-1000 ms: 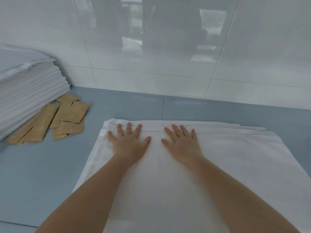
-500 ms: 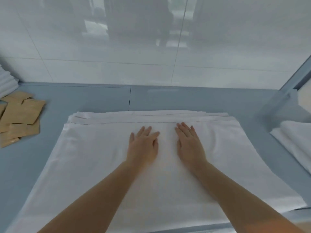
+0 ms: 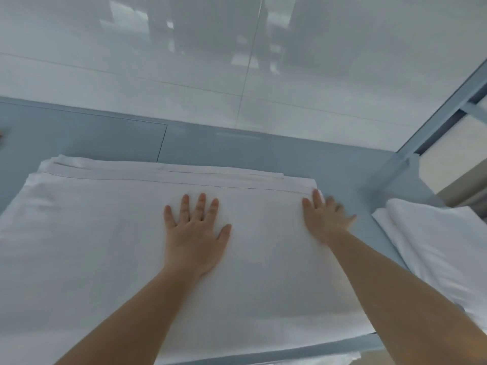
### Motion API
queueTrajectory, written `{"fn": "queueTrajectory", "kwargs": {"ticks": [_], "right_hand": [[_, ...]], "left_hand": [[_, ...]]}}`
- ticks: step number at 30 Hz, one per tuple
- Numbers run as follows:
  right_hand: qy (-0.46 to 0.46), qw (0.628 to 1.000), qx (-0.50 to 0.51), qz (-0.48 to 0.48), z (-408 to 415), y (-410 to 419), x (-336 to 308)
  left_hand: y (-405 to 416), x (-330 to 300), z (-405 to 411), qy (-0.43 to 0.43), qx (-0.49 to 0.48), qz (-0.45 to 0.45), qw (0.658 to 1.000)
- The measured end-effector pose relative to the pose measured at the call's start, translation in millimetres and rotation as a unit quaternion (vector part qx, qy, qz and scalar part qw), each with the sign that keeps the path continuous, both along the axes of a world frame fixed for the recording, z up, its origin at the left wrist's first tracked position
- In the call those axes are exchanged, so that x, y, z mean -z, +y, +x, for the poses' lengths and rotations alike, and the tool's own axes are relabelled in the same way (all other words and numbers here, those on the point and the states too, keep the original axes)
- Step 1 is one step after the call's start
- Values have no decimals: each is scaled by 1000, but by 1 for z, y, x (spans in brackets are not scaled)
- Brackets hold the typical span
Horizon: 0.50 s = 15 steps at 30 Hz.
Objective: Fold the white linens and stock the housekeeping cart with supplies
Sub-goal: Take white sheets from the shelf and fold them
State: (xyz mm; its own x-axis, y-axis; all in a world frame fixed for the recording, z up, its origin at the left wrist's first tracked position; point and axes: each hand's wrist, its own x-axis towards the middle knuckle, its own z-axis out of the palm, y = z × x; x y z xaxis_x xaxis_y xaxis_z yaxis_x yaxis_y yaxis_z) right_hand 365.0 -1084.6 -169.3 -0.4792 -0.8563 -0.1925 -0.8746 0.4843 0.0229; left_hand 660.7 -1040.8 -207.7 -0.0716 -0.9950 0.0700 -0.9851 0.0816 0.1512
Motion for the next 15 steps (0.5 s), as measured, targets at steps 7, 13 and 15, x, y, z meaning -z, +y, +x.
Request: {"fn": "queueTrajectory", "kwargs": {"ticks": [7,13,15], "right_hand": [[-46,962,-253,-86,126,71,17],[-43,971,-227,-66,106,89,19],[-41,980,-186,-64,63,94,19]], "left_hand": [[12,-15,-5,-1,-17,-25,1000],[11,-21,-1,28,-27,-8,999],[14,-21,5,17,-11,9,1000]]}}
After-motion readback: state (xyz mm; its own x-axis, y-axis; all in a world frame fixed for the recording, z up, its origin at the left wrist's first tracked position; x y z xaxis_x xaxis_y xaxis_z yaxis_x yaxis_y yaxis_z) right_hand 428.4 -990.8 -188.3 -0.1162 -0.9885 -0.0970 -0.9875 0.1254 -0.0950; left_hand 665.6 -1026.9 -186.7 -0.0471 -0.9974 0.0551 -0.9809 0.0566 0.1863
